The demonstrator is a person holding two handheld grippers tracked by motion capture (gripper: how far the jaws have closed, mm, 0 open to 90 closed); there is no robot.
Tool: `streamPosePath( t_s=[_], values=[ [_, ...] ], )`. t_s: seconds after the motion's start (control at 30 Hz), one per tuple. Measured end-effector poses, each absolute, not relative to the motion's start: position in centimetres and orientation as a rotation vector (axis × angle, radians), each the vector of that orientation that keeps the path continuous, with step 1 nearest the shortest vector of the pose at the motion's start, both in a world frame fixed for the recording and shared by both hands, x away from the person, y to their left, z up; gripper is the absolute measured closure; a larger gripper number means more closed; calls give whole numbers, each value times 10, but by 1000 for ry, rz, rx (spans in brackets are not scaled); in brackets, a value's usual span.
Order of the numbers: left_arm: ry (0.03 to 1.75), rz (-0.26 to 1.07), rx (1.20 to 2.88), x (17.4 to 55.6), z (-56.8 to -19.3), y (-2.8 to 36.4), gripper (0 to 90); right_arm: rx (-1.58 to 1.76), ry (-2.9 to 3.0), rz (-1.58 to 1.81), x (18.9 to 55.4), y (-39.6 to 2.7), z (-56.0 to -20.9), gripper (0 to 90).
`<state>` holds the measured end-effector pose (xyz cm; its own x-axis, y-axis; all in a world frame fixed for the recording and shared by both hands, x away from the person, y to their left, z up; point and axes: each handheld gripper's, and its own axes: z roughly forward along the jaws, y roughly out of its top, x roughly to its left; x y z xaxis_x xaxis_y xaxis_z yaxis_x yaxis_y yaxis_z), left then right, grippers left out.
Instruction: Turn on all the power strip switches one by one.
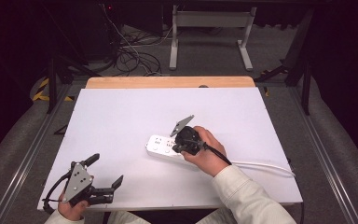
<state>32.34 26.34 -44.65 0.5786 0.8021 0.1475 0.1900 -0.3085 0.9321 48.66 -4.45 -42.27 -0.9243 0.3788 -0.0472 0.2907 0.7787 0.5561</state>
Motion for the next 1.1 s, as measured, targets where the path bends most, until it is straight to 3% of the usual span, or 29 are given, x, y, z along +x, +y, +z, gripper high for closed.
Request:
streamPosePath(
  t_s=[1.1],
  values=[
    [811,763,1814,324,-447,264,13,537,2841,870,501,-15,-439,900]
  ],
)
